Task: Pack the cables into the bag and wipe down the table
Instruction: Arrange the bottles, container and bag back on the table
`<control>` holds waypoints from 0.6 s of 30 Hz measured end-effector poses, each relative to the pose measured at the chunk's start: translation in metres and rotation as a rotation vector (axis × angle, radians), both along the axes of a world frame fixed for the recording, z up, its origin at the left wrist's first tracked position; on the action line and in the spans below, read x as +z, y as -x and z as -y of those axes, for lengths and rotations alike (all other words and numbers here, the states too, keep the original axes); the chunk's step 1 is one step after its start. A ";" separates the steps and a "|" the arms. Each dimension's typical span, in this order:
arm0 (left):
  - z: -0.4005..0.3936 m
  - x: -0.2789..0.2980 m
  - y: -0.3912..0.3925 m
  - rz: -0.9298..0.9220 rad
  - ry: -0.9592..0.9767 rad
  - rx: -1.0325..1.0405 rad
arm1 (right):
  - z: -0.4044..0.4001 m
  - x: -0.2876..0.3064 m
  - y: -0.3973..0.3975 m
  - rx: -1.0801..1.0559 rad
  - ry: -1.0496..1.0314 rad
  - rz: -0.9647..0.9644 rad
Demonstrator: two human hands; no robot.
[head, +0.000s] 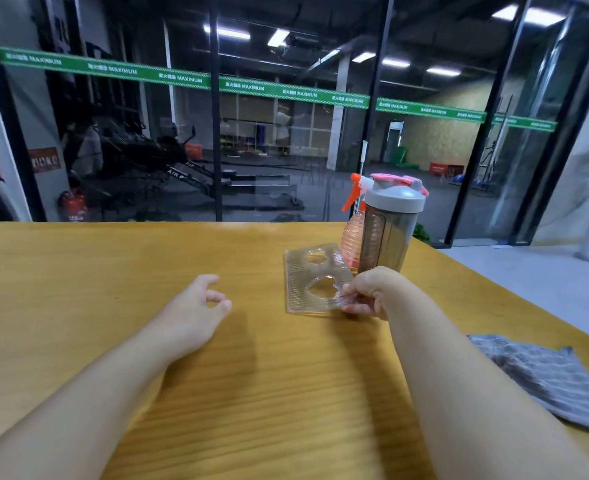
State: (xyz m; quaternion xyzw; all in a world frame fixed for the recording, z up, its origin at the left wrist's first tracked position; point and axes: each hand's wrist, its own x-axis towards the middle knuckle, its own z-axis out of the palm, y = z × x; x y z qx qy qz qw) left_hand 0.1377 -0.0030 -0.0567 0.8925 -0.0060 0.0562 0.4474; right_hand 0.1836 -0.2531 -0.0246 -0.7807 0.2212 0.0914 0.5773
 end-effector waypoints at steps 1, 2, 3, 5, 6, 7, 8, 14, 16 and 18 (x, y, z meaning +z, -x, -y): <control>0.000 0.000 0.000 0.005 -0.029 0.001 | 0.000 0.000 -0.002 0.008 0.014 -0.016; 0.000 0.000 0.000 0.010 -0.054 0.000 | 0.000 0.000 -0.004 0.011 0.028 -0.030; 0.000 0.000 0.001 0.012 -0.075 -0.002 | 0.000 0.000 -0.007 0.012 0.059 -0.049; -0.001 0.001 0.001 0.006 -0.105 -0.013 | 0.001 0.000 -0.014 0.006 0.147 -0.092; -0.002 0.001 0.001 0.003 -0.113 -0.020 | 0.000 0.001 -0.017 -0.006 0.190 -0.102; -0.002 0.001 0.001 -0.001 -0.115 -0.027 | 0.000 0.000 -0.020 -0.014 0.244 -0.098; -0.003 0.001 0.001 -0.003 -0.117 -0.035 | -0.001 -0.002 -0.022 -0.014 0.313 -0.084; -0.005 -0.002 0.001 0.005 -0.130 -0.066 | -0.010 -0.017 -0.026 -0.012 0.680 0.066; -0.006 -0.002 0.000 0.010 -0.131 -0.071 | -0.010 -0.019 -0.027 -0.035 0.755 0.094; -0.006 -0.003 -0.001 0.014 -0.126 -0.080 | -0.012 -0.020 -0.027 -0.039 0.795 0.085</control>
